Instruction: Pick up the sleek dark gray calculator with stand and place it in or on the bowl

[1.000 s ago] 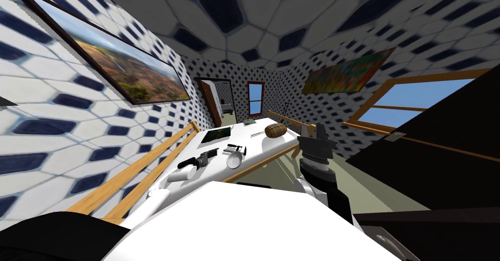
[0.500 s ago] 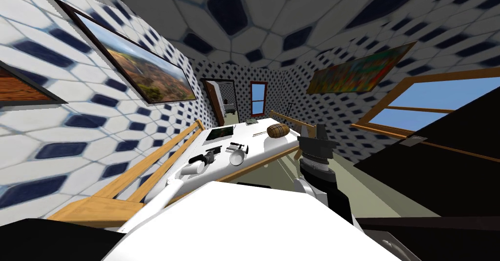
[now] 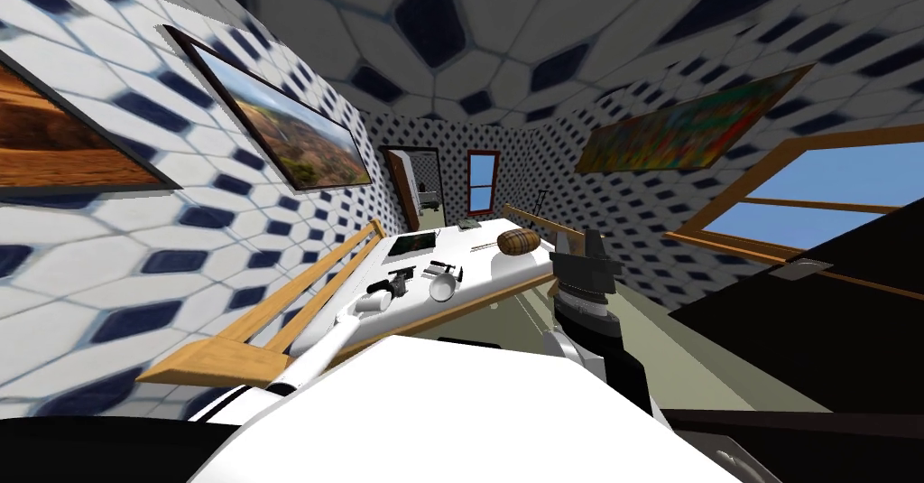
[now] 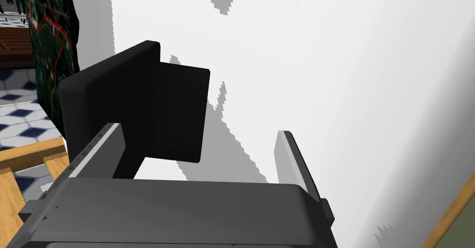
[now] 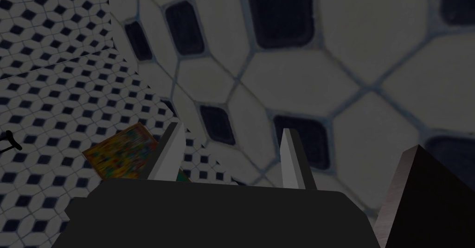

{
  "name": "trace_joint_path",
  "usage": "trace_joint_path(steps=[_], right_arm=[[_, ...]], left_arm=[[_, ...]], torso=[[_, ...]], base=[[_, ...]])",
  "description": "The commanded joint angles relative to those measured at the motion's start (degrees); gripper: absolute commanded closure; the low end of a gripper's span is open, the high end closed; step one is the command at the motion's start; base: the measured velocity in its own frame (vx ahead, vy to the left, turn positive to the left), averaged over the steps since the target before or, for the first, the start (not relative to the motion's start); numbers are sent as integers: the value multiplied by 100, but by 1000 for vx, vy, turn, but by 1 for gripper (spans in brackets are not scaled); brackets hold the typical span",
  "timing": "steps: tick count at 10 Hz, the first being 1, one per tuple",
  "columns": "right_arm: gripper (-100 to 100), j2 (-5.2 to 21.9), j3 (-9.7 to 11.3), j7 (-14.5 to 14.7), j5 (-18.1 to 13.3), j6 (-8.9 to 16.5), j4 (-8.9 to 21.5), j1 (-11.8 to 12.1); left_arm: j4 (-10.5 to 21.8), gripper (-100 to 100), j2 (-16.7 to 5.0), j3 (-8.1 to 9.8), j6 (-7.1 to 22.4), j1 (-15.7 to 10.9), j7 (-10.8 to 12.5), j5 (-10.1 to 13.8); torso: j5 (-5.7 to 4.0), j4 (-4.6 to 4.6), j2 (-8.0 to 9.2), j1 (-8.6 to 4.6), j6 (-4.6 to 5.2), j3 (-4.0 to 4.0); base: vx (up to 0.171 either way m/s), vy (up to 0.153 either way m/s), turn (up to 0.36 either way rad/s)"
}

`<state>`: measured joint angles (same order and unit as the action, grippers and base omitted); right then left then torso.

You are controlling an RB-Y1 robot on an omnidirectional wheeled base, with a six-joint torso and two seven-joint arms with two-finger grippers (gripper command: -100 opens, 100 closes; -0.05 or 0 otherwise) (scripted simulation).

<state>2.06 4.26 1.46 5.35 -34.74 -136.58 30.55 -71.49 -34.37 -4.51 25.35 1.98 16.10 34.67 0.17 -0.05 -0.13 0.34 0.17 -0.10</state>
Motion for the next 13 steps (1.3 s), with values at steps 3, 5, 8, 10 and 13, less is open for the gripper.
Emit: trace_joint_path(steps=[3, 5, 8, 10, 13], right_arm=[[0, 0, 0, 0, 0, 0, 0, 0], [0, 0, 0, 0, 0, 0, 0, 0], [0, 0, 0, 0, 0, 0, 0, 0], [0, 0, 0, 0, 0, 0, 0, 0], [0, 0, 0, 0, 0, 0, 0, 0]], left_arm=[[416, -100, 20, -345, -90, -534, 33, 114], [743, -100, 20, -509, -90, -904, 33, 114], [1338, -100, 85, -927, -210, -1502, 52, 179], [1789, -100, 150, -1346, -329, -1907, 71, 244], [2180, -100, 215, -1626, -448, -2358, 90, 310]], torso=[[-3, -2, -12, -8, 0, -6], [-2, 0, 1, -4, 0, 1], [0, 1, 2, 1, 0, 1], [-1, -1, 0, -3, -4, -1], [-3, -2, -12, -6, 0, -6]], base=[[-27, 4, 55], [-45, 10, 50], [-45, 20, 93], [-52, 14, 136], [-25, 16, 66]])
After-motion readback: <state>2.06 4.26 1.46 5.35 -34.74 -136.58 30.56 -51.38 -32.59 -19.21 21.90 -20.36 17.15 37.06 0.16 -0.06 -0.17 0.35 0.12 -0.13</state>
